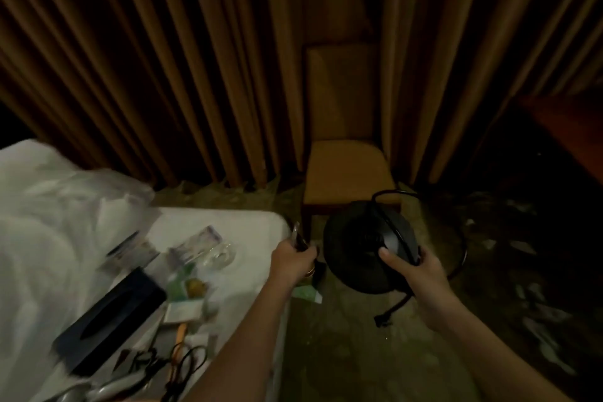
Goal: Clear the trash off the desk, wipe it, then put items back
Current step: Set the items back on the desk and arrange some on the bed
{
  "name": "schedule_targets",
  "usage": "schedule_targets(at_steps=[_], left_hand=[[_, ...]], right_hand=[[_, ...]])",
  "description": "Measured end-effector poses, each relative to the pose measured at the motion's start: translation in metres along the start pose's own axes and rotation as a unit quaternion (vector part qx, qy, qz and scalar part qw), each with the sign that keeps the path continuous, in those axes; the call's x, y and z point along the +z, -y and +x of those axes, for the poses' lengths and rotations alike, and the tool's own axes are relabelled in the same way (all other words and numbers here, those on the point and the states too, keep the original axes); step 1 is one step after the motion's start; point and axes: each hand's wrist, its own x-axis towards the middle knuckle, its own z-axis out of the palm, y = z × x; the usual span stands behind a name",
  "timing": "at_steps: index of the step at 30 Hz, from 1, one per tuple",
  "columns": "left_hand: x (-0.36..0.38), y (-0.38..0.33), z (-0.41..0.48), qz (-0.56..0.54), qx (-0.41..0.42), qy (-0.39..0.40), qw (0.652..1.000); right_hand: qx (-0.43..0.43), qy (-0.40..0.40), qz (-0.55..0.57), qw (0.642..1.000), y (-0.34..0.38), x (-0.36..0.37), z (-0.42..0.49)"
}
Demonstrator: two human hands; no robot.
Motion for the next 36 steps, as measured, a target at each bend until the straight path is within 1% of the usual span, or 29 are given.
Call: schedule_targets(at_steps=[3,6,9,11,15,19,23,26,31,36], left_hand=[[0.051,-0.047,0.018,-0.012,0.015,0.045,0.999],[0.099,-0.086,0.039,0.008,0.014,0.076,0.997],[0.140,-0.125,0.066,0.025,0.024,0.098,0.995],[0.167,-0.151,0.088,0.025,0.034,0.128,0.991],[0.229,-0.205,0.135,0.020,0.069,0.191,0.979],[0.291,-0.256,0.190,0.035,0.101,0.242,0.964],[0.342,-0.320,0.245,0.081,0.168,0.283,0.941],[0.385,-0.367,0.273,0.120,0.222,0.313,0.916],[0.470,-0.412,0.295,0.155,0.238,0.393,0.875],[0.574,-0.452,0.306,0.186,0.249,0.430,0.848]], right_hand=[[-0.020,-0.041,0.025,0.999,0.023,-0.047,0.025],[-0.031,-0.097,0.045,0.994,0.039,-0.085,0.049],[-0.039,-0.142,0.065,0.987,0.055,-0.120,0.076],[-0.043,-0.166,0.077,0.982,0.066,-0.142,0.096],[-0.057,-0.237,0.089,0.966,0.085,-0.188,0.143],[-0.051,-0.299,0.096,0.948,0.111,-0.228,0.193],[-0.044,-0.361,0.097,0.927,0.144,-0.265,0.239],[-0.036,-0.426,0.090,0.900,0.163,-0.298,0.267],[-0.046,-0.490,0.116,0.863,0.181,-0.353,0.297],[-0.046,-0.532,0.127,0.836,0.189,-0.431,0.337]])
